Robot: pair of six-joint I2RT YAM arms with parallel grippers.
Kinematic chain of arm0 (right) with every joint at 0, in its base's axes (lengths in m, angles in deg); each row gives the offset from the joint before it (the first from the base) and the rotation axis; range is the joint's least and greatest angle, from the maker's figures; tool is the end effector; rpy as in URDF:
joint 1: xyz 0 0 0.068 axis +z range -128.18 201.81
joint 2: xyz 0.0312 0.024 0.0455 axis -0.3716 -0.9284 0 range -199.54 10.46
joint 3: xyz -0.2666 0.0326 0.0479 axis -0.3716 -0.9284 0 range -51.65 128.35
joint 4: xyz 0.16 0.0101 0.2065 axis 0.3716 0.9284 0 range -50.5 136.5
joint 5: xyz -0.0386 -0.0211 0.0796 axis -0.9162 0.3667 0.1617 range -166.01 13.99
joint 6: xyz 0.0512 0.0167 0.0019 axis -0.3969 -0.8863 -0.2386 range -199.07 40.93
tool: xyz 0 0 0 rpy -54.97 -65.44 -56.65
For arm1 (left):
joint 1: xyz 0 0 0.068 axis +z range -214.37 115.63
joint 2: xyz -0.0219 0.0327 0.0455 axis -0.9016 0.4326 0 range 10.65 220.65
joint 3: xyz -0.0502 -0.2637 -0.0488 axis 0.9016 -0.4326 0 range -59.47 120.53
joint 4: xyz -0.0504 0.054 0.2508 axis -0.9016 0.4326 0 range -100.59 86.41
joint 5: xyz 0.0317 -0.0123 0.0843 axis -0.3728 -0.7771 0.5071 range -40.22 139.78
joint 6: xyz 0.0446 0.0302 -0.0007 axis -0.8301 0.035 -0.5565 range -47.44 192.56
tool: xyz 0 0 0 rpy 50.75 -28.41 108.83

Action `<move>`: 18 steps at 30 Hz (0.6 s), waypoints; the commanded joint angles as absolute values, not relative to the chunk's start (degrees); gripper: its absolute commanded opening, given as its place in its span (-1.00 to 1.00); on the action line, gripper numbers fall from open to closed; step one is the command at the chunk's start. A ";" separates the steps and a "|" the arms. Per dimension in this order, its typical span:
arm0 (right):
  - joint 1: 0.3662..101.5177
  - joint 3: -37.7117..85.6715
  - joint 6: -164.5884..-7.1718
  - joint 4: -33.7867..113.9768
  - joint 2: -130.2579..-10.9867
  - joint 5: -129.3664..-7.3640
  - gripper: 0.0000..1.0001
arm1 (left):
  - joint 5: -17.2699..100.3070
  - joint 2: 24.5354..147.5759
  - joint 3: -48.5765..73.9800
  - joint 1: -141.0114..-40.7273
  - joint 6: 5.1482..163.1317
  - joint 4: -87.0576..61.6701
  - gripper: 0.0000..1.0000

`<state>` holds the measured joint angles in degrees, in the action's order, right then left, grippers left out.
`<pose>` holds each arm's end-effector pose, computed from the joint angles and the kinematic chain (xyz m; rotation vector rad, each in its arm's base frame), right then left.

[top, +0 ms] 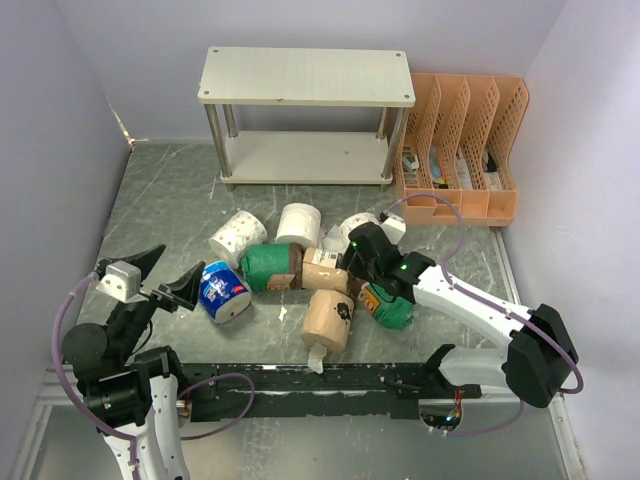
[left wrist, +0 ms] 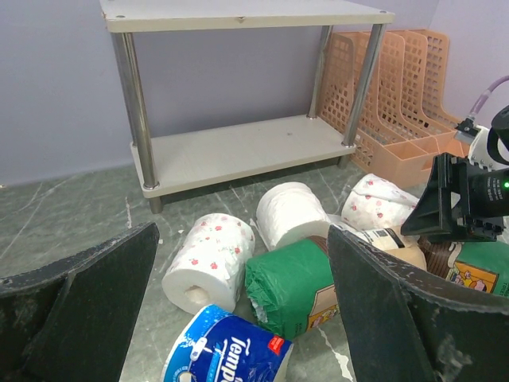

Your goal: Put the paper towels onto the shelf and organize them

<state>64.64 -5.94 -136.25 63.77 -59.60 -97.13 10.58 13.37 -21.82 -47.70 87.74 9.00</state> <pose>0.1912 0.1597 0.2349 0.4630 2.3374 0.4030 0.0263 -0.0156 0.3424 0.2178 1.3597 -0.4230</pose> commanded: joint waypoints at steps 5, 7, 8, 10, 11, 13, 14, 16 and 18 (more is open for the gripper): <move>64.65 -8.58 -139.36 58.76 -60.11 -101.24 0.18 | 11.45 12.59 -20.97 -47.97 87.24 8.92 0.98; 64.62 -8.57 -139.48 57.82 -61.57 -100.45 0.18 | 11.59 12.63 -20.89 -47.97 87.28 9.01 0.98; 64.62 -8.26 -139.75 57.97 -62.40 -100.25 0.18 | 11.61 12.61 -20.82 -47.98 87.27 9.09 0.98; 64.62 -7.94 -140.03 57.85 -63.80 -99.74 0.18 | 11.63 12.71 -20.80 -47.99 87.24 9.10 0.98; 64.60 -8.12 -140.32 57.36 -64.15 -99.52 0.18 | 11.64 12.73 -20.80 -48.02 87.28 9.16 0.98; 64.66 -9.34 -140.56 55.49 -64.09 -98.64 0.18 | 11.55 12.73 -20.80 -47.95 87.24 9.10 0.98; 64.62 -9.90 -140.77 54.47 -64.01 -98.29 0.18 | 11.53 12.74 -20.80 -47.96 87.24 9.10 0.98; 64.62 -11.07 -141.02 52.82 -64.07 -97.56 0.16 | 11.46 12.72 -20.80 -48.02 87.19 9.10 0.98; 64.63 -11.62 -141.23 51.69 -64.39 -97.05 0.01 | 11.45 12.76 -20.88 -47.98 87.26 9.02 0.98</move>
